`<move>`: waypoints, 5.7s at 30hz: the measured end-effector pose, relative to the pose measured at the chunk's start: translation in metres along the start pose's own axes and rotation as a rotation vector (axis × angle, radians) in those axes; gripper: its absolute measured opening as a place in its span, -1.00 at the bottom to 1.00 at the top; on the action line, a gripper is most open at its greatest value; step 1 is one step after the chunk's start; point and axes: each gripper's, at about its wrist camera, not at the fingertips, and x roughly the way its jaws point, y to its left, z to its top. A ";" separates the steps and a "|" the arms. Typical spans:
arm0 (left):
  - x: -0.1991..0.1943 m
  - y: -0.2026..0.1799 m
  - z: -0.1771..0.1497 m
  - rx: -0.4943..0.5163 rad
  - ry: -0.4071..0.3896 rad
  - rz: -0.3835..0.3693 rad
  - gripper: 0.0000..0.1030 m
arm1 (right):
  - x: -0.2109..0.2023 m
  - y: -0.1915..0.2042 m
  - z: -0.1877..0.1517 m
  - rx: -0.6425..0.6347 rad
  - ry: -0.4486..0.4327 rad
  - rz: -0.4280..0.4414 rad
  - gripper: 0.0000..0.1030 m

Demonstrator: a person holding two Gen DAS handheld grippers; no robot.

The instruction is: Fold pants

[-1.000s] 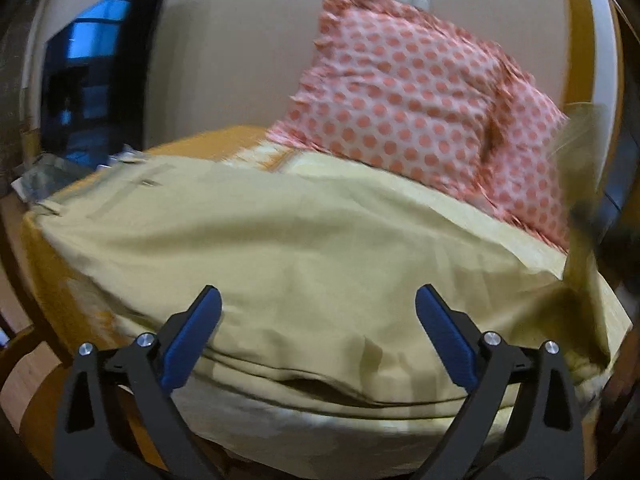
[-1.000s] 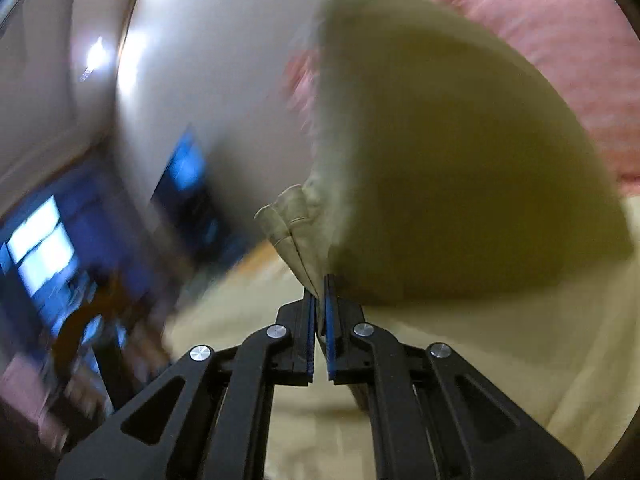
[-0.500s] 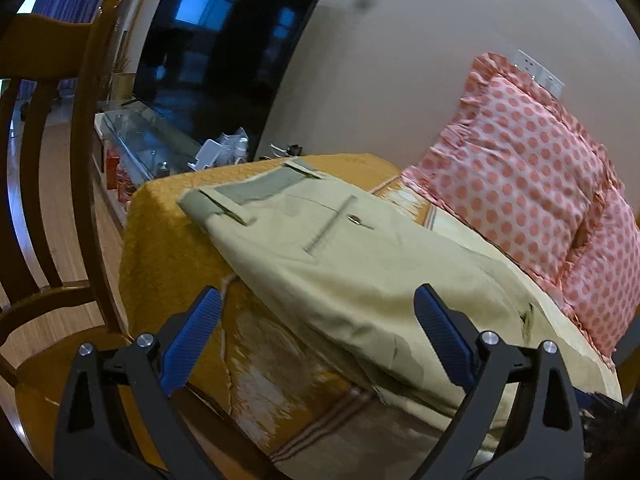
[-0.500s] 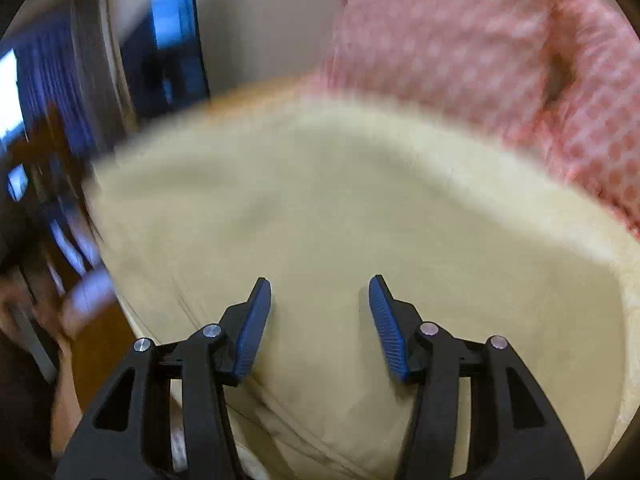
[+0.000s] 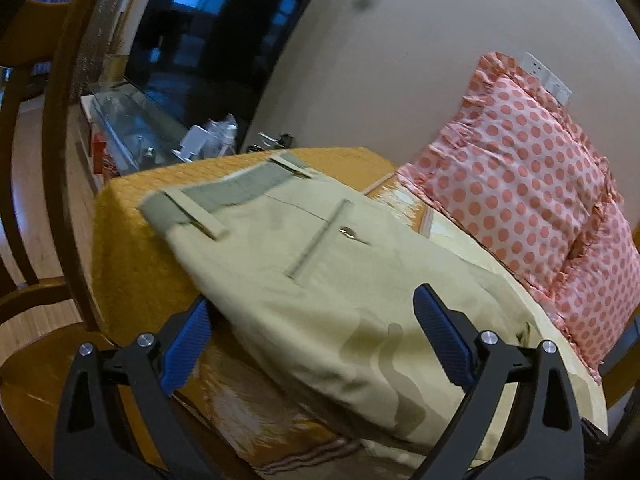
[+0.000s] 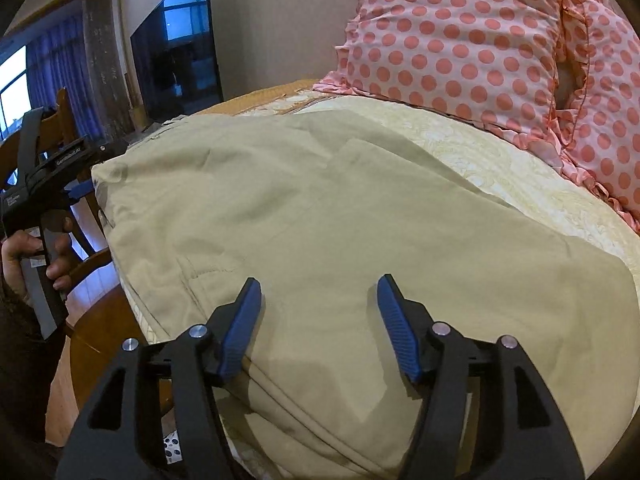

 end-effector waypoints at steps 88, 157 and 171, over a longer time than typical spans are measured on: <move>0.147 -0.273 -0.015 0.400 0.663 -0.618 -0.65 | -0.071 -0.274 -0.026 0.853 -0.134 0.400 -0.74; -0.018 -0.213 -0.145 0.700 0.202 -0.188 0.97 | -0.081 -0.016 -0.051 0.424 -0.032 -0.515 0.97; -0.018 -0.212 -0.144 0.702 0.202 -0.190 0.97 | -0.081 -0.016 -0.051 0.422 -0.033 -0.515 0.97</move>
